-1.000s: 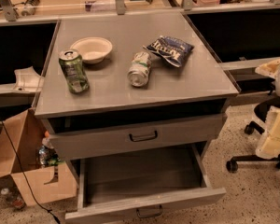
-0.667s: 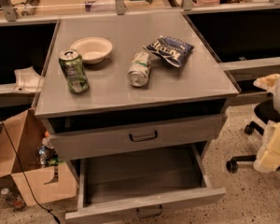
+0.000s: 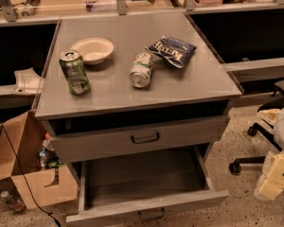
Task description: Close middle drawer
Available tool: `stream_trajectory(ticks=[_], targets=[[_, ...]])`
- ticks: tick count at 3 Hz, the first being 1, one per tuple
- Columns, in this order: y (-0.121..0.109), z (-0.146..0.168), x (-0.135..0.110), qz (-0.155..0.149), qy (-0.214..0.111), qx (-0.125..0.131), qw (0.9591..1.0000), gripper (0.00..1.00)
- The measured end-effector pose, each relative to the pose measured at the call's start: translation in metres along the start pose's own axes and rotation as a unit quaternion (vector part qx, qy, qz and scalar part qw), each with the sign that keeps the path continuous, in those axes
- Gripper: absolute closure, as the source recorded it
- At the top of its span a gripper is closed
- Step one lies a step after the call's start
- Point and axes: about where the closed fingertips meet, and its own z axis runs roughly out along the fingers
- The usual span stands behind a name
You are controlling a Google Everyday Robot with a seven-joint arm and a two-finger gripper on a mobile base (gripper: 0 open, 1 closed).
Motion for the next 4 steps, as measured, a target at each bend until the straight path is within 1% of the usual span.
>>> stream_trajectory(ticks=[1, 2, 3, 4], targets=[[0.000, 0.000, 0.000, 0.000, 0.000, 0.000, 1.0000, 0.00], [0.013, 0.013, 0.005, 0.004, -0.010, -0.013, 0.9999, 0.00], [0.031, 0.035, 0.016, 0.016, -0.015, -0.032, 0.9992, 0.00], [0.039, 0.062, 0.027, 0.032, -0.018, -0.052, 0.9980, 0.00]])
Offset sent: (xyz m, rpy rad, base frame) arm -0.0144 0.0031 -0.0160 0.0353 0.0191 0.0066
